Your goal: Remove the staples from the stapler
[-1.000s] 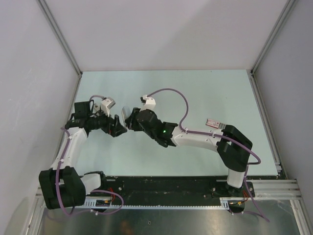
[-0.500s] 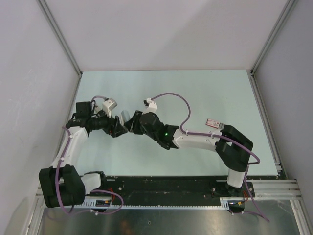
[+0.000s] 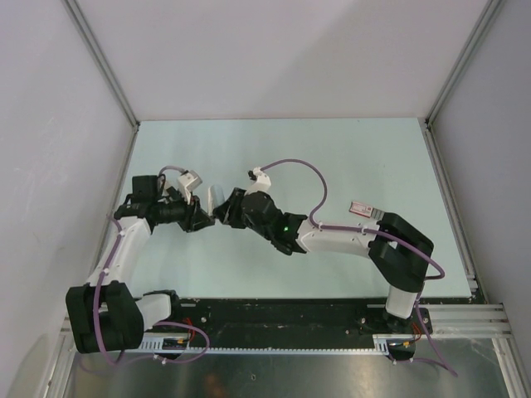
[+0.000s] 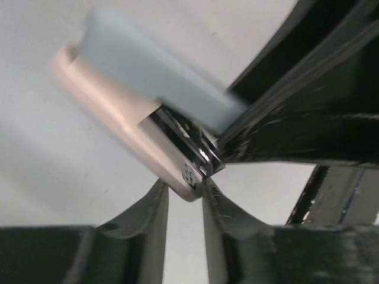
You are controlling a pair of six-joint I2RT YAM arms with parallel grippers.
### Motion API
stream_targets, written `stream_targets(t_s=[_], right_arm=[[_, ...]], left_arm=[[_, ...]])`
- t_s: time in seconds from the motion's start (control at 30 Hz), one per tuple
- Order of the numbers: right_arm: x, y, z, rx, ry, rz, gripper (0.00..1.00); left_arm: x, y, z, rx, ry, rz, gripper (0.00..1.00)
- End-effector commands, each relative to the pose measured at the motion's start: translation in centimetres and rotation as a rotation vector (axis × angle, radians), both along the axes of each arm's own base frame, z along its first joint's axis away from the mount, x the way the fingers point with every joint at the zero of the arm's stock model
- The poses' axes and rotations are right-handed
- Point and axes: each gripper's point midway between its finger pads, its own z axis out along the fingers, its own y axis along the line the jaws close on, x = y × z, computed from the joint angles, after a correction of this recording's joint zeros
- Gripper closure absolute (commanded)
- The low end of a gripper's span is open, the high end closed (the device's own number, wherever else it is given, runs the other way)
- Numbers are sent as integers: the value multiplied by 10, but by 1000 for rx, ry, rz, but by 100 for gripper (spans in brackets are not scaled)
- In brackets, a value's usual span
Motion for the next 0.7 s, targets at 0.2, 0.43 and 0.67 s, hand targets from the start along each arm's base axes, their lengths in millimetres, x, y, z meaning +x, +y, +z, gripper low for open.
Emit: stream_targets(t_s=[0.2,0.43,0.67], right_arm=[[-6,3,74,182,-85,29,100],[-19,4,62,116,-114,129,100],[-48,-11,27,-56,-209,281,100]], left_arm=[[8,13,-6,118,-133,-24,87],[11,26,-11,227,-200,-20,88],[8,55,-33,463,-322,-64,92]])
